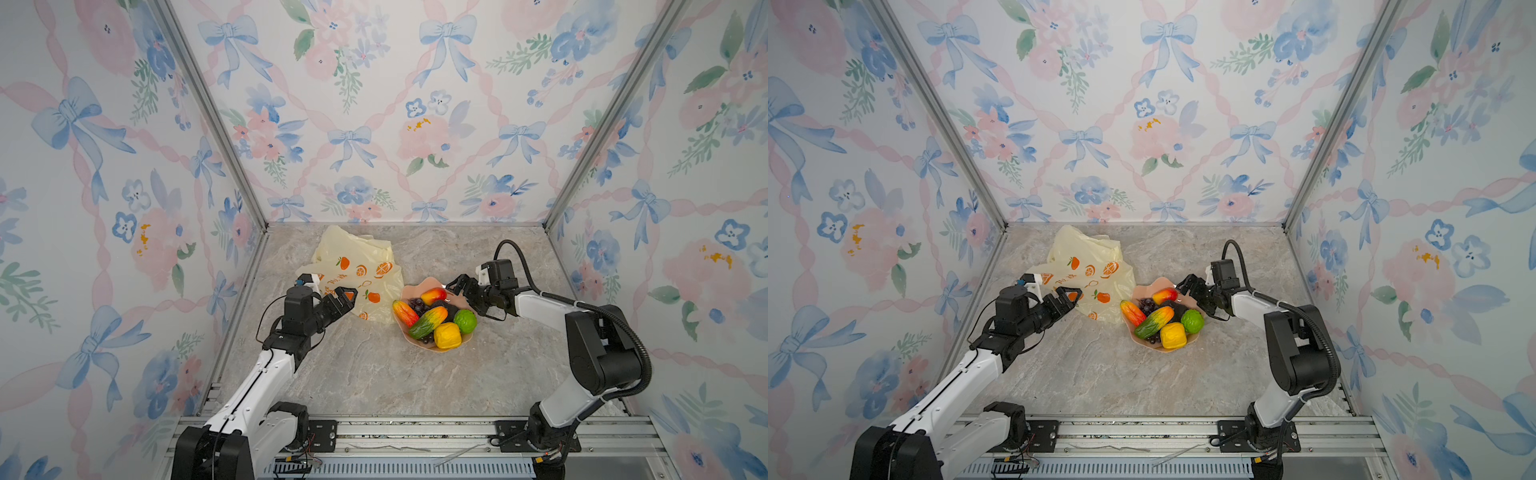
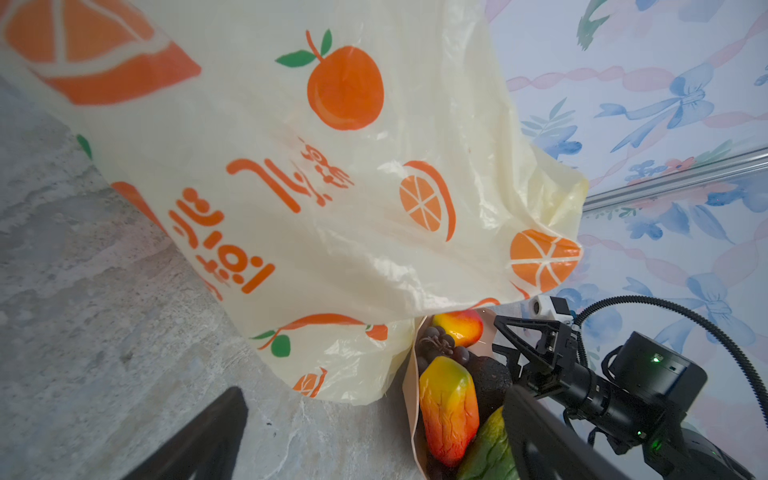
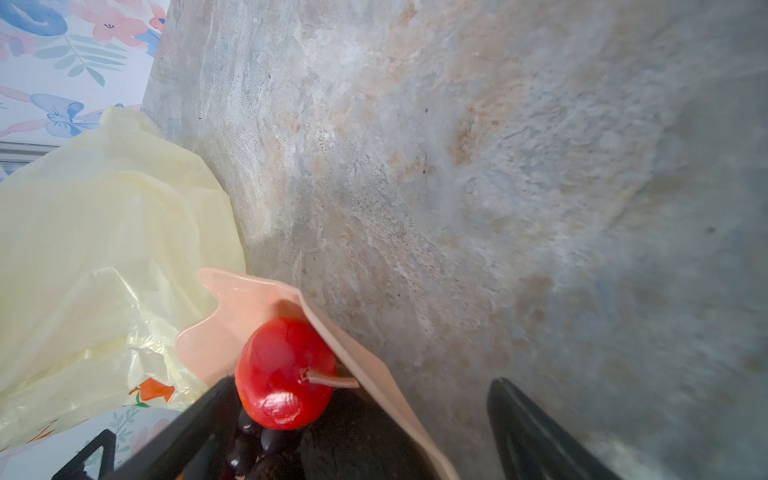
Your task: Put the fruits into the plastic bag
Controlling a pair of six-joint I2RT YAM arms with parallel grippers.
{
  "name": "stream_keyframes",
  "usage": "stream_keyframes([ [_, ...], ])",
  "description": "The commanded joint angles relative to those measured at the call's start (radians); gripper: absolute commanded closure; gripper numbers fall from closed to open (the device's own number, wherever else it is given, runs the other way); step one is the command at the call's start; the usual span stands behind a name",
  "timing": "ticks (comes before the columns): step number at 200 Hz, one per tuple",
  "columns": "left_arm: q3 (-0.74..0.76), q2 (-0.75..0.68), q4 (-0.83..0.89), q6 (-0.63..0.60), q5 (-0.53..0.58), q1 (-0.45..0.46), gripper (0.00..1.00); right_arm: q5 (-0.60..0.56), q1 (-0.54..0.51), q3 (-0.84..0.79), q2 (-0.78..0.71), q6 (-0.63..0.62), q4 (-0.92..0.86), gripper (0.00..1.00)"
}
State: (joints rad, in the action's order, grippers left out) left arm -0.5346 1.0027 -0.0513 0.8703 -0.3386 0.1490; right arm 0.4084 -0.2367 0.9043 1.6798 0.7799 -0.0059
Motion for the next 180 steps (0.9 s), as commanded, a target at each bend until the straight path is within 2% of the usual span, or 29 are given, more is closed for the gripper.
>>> stream_keyframes([
  [1,-0.091,0.034,-0.005,-0.040,-0.034,-0.007,0.02,-0.004,0.006,0.034,0.006,-0.031,-0.020,0.04],
  [30,-0.152,0.051,0.024,-0.058,-0.037,-0.008,0.02,-0.005,0.033,0.040,-0.011,-0.052,-0.048,0.03],
  [61,-0.155,0.035,0.049,-0.064,-0.029,-0.018,0.02,-0.013,0.095,0.067,-0.055,-0.122,-0.133,0.03],
  [82,-0.147,0.019,0.057,-0.061,-0.039,-0.033,0.02,-0.028,0.141,0.152,-0.074,-0.197,-0.230,0.03],
  [105,-0.138,-0.008,0.067,-0.059,-0.046,-0.058,0.02,-0.038,0.143,0.288,-0.072,-0.256,-0.340,0.03],
  [136,-0.125,-0.038,0.077,-0.053,-0.076,-0.098,0.02,-0.021,0.082,0.463,-0.061,-0.271,-0.428,0.02],
  [155,-0.112,-0.056,0.085,-0.050,-0.090,-0.119,0.02,-0.014,-0.005,0.561,-0.039,-0.273,-0.471,0.00],
  [180,-0.090,-0.089,0.093,-0.043,-0.110,-0.145,0.02,-0.050,-0.145,0.686,0.020,-0.282,-0.553,0.04],
])
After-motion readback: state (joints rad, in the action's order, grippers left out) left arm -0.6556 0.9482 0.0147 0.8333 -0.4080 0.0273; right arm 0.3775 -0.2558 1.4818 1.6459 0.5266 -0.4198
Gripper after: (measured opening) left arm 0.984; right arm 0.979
